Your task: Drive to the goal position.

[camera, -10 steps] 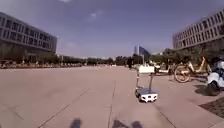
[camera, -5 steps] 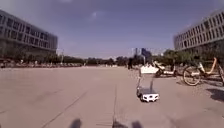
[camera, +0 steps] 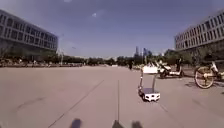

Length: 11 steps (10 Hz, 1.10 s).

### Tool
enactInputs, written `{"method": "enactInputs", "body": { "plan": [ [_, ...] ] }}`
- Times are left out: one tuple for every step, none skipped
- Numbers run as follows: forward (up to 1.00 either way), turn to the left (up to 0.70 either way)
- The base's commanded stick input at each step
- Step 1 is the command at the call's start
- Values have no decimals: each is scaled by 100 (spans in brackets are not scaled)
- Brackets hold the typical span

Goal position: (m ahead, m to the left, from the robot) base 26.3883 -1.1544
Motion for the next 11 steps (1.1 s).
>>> {"method": "enactInputs", "body": {
  "plan": [
    [100, -40],
    [100, -40],
    [100, -11],
    [100, 0],
    [100, 0],
    [100, 0],
    [100, 0],
    [100, 0],
    [100, 0],
    [100, 0],
    [100, 0]
  ]
}}
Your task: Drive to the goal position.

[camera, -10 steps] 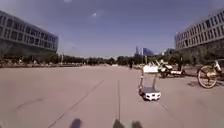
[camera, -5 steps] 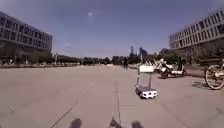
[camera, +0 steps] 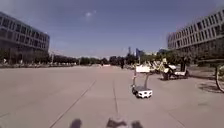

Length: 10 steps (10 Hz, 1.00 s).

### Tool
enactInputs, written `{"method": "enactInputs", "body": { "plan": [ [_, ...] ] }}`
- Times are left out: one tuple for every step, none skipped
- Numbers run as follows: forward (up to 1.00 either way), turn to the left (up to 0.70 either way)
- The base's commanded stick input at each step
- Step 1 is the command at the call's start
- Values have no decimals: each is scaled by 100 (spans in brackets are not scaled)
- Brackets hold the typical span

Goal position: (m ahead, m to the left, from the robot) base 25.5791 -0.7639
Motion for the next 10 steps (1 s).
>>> {"method": "enactInputs", "body": {
  "plan": [
    [100, 0],
    [100, 0],
    [100, 0],
    [100, 0],
    [100, 0],
    [100, 0],
    [100, 0],
    [100, 0],
    [100, 0],
    [100, 0]
  ]
}}
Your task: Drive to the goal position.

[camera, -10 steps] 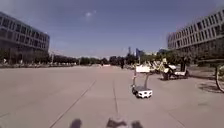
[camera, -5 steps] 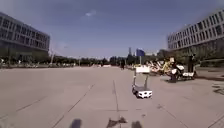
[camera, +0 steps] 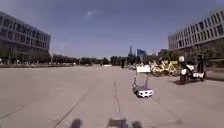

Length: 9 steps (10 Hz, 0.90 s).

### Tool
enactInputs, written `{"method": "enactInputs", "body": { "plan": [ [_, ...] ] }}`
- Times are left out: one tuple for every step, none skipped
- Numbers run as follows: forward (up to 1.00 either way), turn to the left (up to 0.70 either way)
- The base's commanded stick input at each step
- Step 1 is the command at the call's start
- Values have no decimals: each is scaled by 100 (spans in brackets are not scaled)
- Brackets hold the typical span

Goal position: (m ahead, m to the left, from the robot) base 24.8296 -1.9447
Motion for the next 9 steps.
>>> {"method": "enactInputs", "body": {
  "plan": [
    [100, 0],
    [100, 0],
    [100, 0],
    [100, 0],
    [100, 0],
    [100, 0],
    [100, 0],
    [100, 0],
    [100, 0]
  ]
}}
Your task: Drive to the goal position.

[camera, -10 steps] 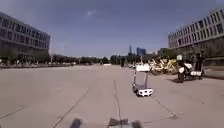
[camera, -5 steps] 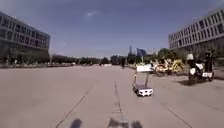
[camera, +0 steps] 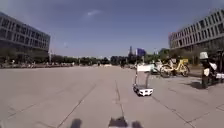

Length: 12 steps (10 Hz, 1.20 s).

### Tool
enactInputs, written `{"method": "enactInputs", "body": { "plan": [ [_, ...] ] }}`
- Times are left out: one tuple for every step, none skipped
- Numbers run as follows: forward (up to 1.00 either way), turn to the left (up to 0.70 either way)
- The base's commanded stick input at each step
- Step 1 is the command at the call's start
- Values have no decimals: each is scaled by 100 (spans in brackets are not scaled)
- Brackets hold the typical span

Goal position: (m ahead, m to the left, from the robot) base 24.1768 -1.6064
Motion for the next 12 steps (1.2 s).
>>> {"method": "enactInputs", "body": {
  "plan": [
    [100, 0],
    [100, 0],
    [100, 0],
    [100, 0],
    [100, 0],
    [100, 0],
    [100, 0],
    [100, 0],
    [100, 0],
    [100, 0],
    [100, 0],
    [100, 0]
  ]
}}
